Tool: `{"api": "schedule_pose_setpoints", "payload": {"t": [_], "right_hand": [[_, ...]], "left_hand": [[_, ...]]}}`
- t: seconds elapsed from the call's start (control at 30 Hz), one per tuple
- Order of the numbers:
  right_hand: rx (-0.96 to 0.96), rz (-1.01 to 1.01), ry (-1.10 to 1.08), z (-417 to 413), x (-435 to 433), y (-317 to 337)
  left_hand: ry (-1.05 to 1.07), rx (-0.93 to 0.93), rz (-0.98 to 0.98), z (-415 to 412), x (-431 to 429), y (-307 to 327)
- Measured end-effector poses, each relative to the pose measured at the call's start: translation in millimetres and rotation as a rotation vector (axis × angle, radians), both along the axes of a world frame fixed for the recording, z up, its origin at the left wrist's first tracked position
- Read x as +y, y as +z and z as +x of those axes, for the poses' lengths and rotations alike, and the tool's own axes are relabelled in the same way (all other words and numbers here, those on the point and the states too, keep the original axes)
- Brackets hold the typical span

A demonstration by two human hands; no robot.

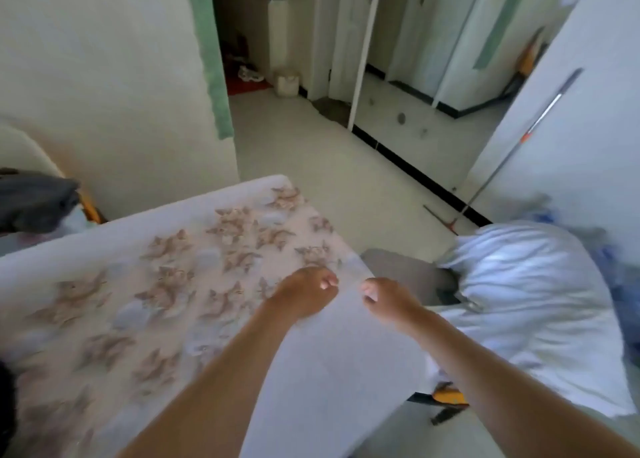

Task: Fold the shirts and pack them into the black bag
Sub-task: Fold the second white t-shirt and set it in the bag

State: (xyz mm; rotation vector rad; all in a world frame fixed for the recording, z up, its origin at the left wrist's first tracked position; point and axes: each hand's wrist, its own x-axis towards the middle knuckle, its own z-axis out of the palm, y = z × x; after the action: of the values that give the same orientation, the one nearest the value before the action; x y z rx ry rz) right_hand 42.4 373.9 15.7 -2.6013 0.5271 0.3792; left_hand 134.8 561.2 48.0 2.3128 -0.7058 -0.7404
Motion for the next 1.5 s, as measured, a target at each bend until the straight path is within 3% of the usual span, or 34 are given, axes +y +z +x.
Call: {"api": "schedule_pose_setpoints", "payload": {"t": [0.23,0.37,0.43,0.5,0.6,0.8,0.97,1.1,1.27,1.33,1.4,1.5], "right_hand": [[-0.008,-0.136,-0.281,-121,-194,-9],[0.035,-0.357,-0.391,-186,-260,-15],[0.076,-0.372,-0.472,-215,-281,-22],[0.094,-0.38,-0.469,-241,-301,-33],[-0.047,-0.463,-0.341,-265,-324,-53],[-0.266,-0.522,-0.235,-267,-346,-54],[-0.459,-0.32,-0.389,-246,-351,-39],[-0.552,-0.22,-0.452,-223,-350,-25],[-0.258,-0.487,-0.528,-221,-361,-16],[-0.279,-0.514,-0.623,-218,-370,-1],[-0.425,-0.439,-0.657,-205,-374,23],[-0.617,-0.337,-0.645,-176,-369,55]], "left_hand": [[-0.322,0.067,0.038,-67,-220,-18],[-0.518,0.105,0.09,-112,-310,-34],[-0.615,0.1,0.112,-136,-345,-44],[-0.711,0.071,0.122,-160,-374,-56],[-0.781,0.053,0.11,-190,-405,-75],[-0.627,0.0,-0.023,-219,-436,-102],[-0.47,-0.058,-0.25,-202,-441,-93],[-0.442,-0.131,-0.322,-174,-448,-60],[-0.439,-0.239,-0.397,-143,-458,-11],[-0.414,-0.252,-0.371,-129,-458,-3],[-0.408,-0.198,-0.351,-120,-456,3],[-0.509,0.037,-0.413,-121,-449,16]]}}
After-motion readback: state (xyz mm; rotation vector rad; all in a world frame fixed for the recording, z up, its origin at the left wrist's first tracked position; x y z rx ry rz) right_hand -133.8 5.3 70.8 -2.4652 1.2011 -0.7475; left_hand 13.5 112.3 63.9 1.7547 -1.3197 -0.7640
